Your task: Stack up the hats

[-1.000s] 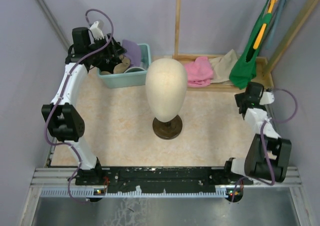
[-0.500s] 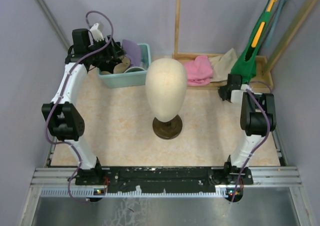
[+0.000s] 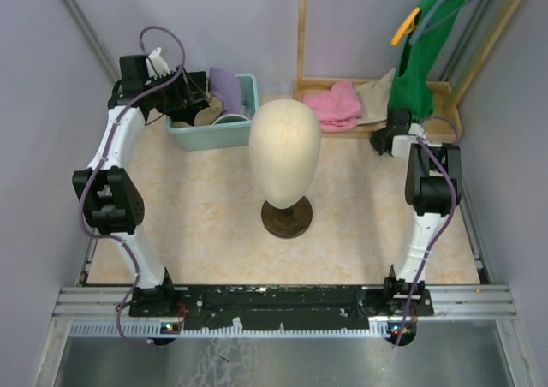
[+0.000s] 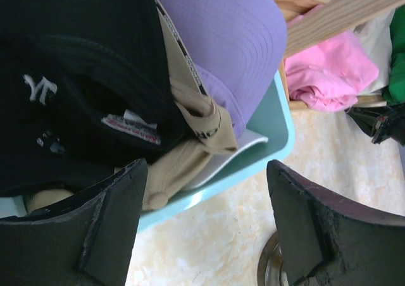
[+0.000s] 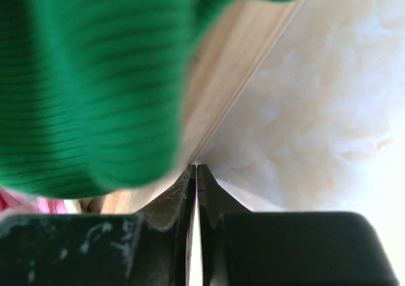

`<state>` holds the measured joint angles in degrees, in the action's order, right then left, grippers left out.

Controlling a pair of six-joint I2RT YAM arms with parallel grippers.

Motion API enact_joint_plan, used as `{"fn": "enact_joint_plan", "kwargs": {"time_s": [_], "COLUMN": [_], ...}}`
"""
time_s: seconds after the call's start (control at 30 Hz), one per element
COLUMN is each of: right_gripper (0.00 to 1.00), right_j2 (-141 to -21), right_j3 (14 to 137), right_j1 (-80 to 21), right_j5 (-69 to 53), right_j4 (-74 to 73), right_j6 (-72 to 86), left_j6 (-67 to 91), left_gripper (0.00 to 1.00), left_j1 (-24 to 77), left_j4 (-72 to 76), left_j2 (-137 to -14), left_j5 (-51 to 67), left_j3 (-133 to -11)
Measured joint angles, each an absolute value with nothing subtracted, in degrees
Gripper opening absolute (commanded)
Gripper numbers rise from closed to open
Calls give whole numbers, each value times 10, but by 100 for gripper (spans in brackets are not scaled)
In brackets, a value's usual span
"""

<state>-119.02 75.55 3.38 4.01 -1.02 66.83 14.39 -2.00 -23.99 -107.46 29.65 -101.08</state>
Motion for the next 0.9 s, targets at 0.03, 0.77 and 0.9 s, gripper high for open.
{"fn": "enact_joint_plan", "kwargs": {"time_s": [0.03, 0.77, 0.9], "right_gripper": [19, 60, 60], "right_j2": [-1190, -917, -905], "right_j3": [755, 654, 652], "right_j1": [34, -15, -15], "right_j5": [39, -43, -84], "right_j4": [-10, -12, 14], "right_j6": [661, 404, 373], "left_j6": [145, 250, 267], "left_gripper": [83, 79, 80], "left_j1": [-20, -36, -31], "left_j4": [-245, -242, -217], "left_j2": [-1084, -1201, -1201], "left_j5": [296, 314, 333], "left_j3": [-1023, -1199, -1168]}}
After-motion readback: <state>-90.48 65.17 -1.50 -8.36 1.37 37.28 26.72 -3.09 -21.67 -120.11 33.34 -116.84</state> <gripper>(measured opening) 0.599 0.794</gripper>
